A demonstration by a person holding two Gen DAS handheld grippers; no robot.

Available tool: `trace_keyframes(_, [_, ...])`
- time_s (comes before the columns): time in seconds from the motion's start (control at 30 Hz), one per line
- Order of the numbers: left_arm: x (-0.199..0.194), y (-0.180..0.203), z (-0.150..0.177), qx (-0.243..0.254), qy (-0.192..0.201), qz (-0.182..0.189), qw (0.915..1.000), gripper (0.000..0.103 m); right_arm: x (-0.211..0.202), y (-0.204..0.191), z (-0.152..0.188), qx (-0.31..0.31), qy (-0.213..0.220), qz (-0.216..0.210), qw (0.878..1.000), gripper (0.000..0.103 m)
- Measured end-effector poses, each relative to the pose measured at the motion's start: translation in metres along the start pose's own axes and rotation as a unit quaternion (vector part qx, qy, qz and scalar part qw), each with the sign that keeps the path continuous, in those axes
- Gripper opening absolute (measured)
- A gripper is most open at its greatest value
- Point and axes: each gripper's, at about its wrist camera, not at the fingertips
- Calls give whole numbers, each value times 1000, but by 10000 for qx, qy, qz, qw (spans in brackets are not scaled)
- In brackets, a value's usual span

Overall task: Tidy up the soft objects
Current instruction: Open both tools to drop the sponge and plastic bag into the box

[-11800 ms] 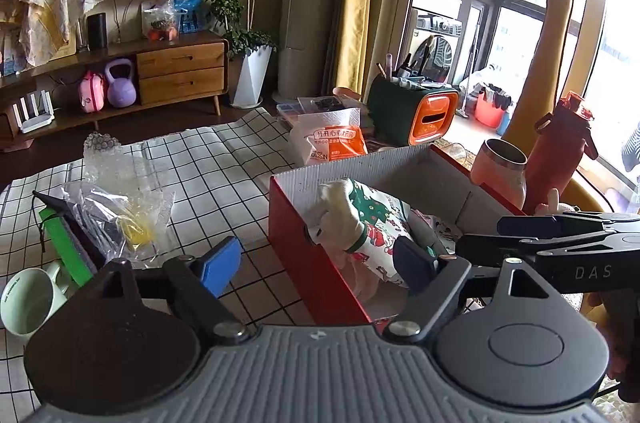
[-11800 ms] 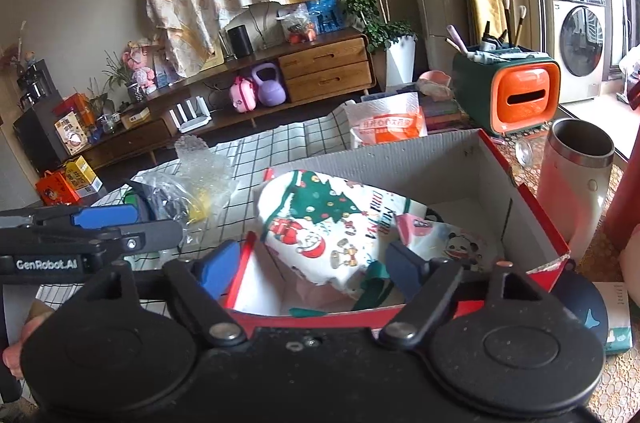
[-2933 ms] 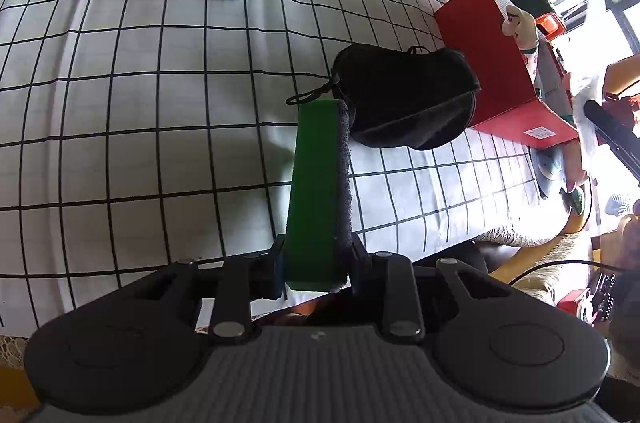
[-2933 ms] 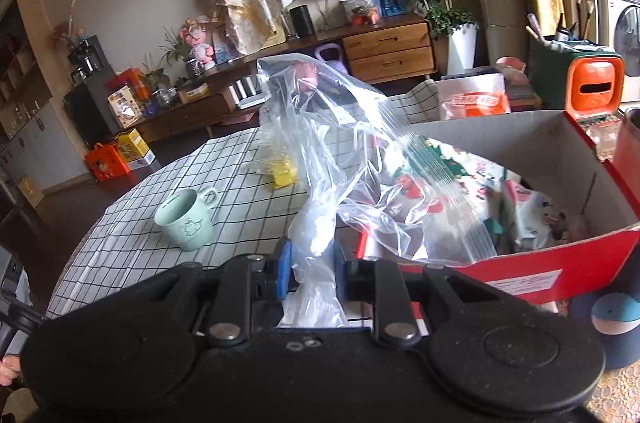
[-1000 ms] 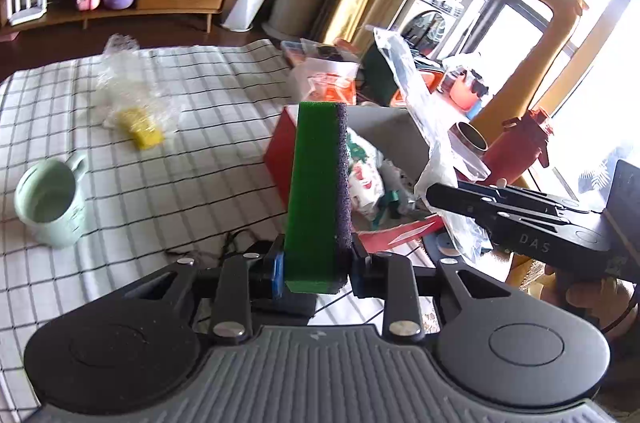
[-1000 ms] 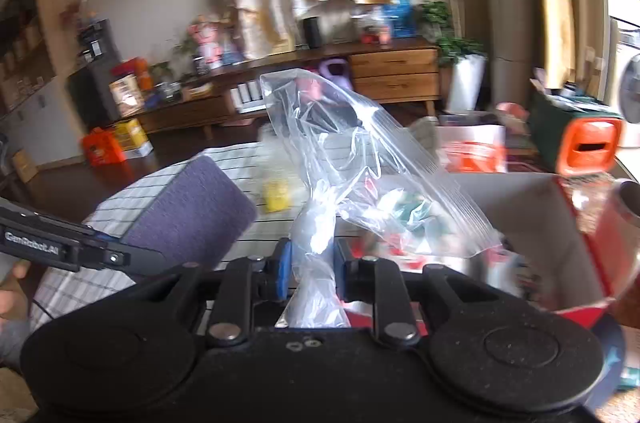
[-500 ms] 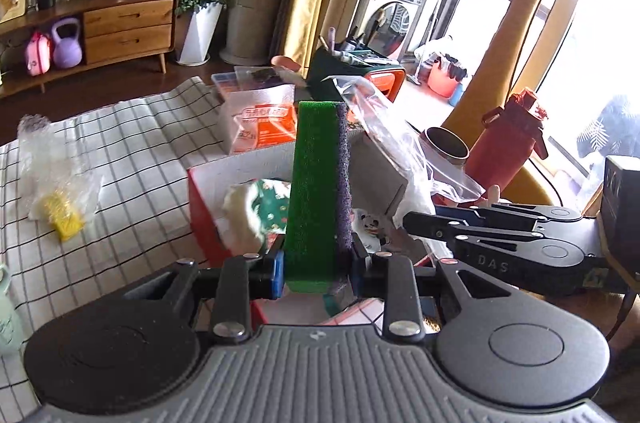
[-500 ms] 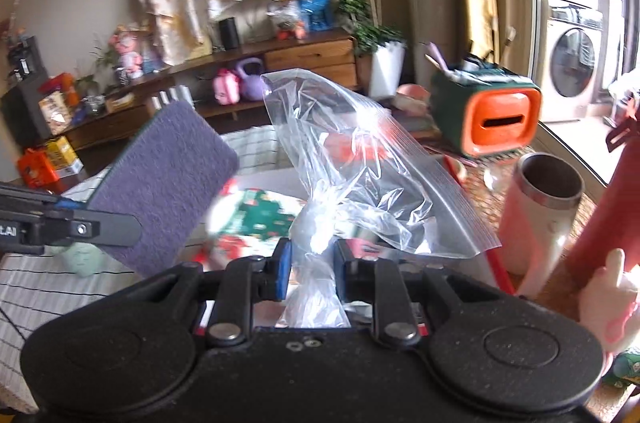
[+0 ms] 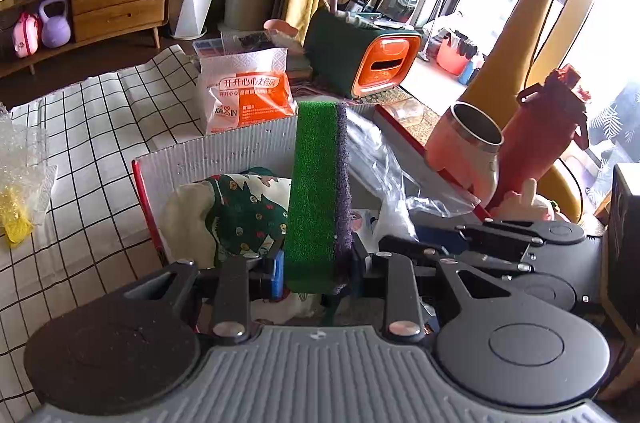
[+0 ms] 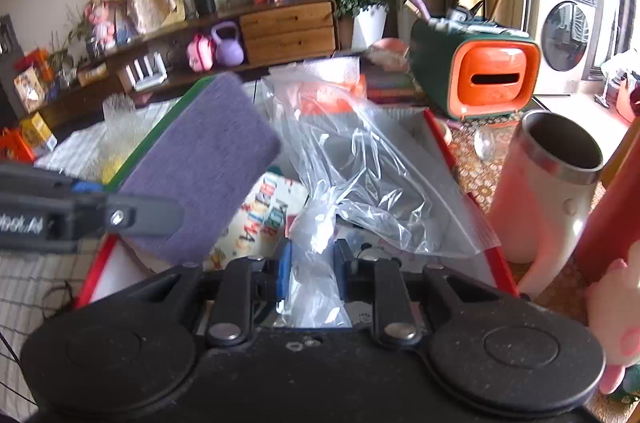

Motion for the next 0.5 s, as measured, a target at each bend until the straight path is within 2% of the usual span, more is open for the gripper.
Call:
trace_keyframes(0.3, [28,-11,3,1,-157,-208,9997,29,17,-7,13,-32,-244,-10,9997,22])
trace_keyframes(0.5, [29,-19,3,-132,-170,-205,9996,30,17,-4,15,82,-230,-15,9997,29])
Point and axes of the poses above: each gripper's, at about its wrist camera, not at the fingertips, and x roughly the way its jaws point, y to its right, z to its underside, and after that the axes turned 13 degrees about -x, right-handed
